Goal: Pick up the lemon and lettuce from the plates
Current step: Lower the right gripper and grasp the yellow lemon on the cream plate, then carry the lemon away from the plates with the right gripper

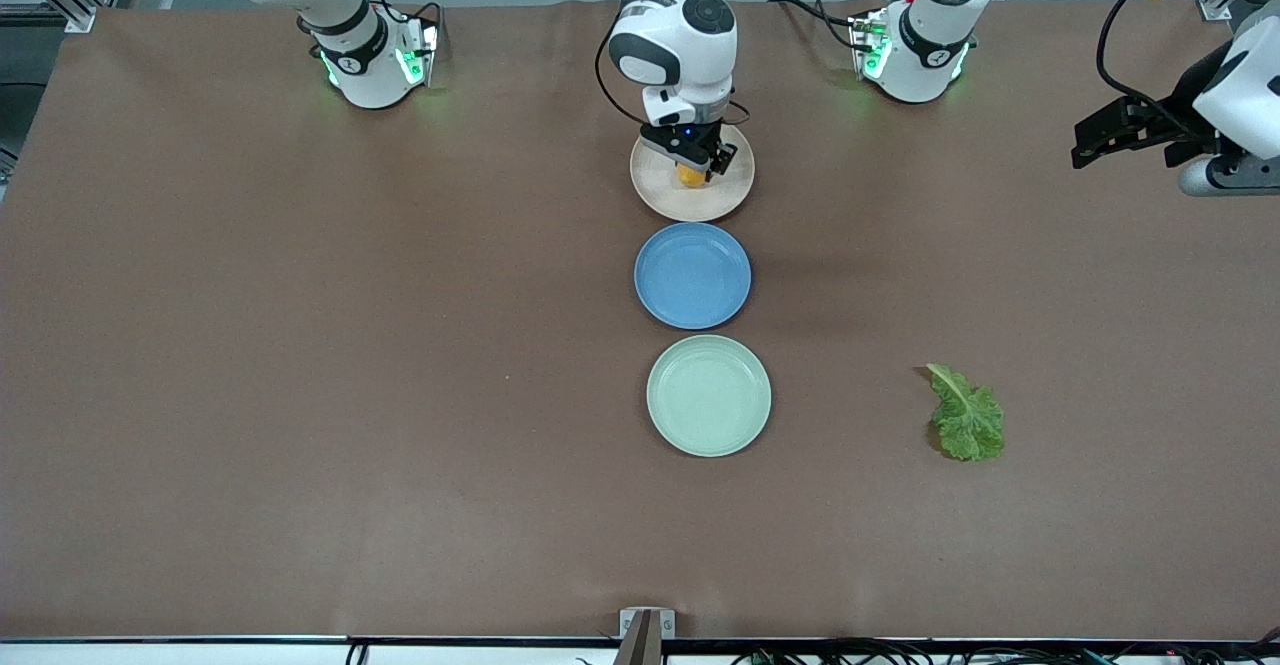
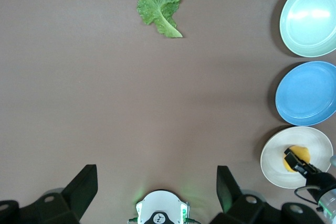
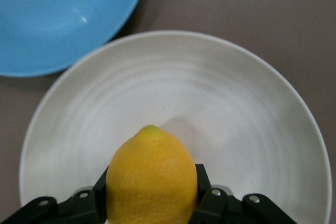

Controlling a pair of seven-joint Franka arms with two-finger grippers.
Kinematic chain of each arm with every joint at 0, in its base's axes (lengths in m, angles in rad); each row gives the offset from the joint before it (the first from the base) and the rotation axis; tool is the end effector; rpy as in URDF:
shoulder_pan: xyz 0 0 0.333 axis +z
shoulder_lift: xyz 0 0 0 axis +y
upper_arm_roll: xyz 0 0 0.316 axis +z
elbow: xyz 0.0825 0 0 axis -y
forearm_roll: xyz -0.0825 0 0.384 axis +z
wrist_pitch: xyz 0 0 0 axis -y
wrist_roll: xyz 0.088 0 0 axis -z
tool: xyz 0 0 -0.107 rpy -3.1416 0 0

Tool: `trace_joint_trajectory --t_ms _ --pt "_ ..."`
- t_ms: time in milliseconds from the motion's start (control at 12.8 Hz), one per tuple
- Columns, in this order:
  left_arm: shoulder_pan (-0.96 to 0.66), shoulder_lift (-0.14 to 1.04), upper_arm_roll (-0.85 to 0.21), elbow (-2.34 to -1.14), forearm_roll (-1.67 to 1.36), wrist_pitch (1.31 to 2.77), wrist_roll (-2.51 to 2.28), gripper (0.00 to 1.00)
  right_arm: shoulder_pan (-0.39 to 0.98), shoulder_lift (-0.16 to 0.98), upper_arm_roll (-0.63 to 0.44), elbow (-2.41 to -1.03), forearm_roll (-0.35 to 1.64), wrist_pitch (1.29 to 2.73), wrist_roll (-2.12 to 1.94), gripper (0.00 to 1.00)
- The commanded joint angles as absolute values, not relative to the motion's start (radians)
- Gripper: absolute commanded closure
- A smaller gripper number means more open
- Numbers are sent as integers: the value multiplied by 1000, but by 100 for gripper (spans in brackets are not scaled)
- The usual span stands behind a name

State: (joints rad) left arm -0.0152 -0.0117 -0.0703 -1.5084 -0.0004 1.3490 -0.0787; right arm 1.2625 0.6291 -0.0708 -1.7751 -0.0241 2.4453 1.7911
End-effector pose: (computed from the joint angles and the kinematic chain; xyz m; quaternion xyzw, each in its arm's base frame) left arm 0.5250 -0.0453 0.6418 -0.9973 0.0034 0.0735 0.0063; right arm 0.2424 0.6186 0.2088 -0.9595 0.2795 -0.0302 0.0188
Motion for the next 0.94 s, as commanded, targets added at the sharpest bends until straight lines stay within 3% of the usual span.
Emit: trace_joint_trajectory --t_ms 0,468,858 --pt "-26 -40 -58 -1537 -14 1365 -72 0 1192 551 -61 -1793 -41 2415 1693 100" --pt "-29 -32 -60 -1532 -6 1382 -74 0 921 405 -61 -1871 -41 2344 1220 100" --pt "-40 -29 -63 -1528 21 1407 -77 0 654 368 -61 -1945 -41 2341 797 100"
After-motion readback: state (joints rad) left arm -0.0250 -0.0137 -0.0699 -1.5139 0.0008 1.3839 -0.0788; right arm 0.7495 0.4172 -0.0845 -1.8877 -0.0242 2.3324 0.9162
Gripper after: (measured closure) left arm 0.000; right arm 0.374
